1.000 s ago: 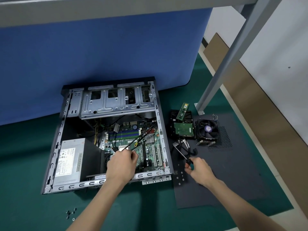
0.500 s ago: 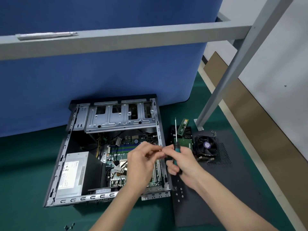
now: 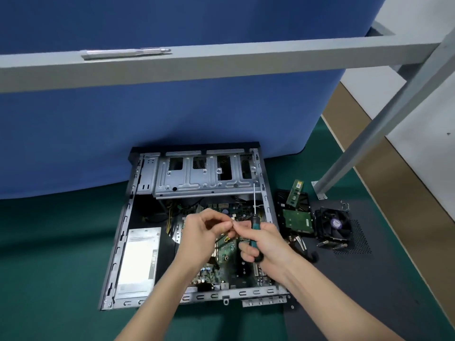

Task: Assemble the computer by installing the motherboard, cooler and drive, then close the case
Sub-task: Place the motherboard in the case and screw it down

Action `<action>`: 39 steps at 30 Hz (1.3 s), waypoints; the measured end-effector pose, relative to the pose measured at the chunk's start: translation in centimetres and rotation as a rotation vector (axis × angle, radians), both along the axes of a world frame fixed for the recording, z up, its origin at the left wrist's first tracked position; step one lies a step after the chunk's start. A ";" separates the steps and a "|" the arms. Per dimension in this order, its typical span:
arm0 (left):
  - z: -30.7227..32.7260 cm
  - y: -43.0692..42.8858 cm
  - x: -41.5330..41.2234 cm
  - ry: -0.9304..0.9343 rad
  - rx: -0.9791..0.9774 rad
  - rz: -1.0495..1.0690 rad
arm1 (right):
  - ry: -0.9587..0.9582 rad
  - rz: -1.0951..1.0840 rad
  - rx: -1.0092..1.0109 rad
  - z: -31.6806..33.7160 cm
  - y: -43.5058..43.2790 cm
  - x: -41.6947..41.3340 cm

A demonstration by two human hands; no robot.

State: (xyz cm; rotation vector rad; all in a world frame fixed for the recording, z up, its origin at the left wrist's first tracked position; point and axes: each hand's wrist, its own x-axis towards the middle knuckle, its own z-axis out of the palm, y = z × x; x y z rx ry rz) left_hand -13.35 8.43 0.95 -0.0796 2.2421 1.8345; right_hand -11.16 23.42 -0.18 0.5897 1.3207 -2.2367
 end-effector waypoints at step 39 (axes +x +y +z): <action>-4.8 -11.9 -5.6 0.106 -0.744 -0.344 | 0.111 0.704 0.869 -8.1 -9.7 -2.3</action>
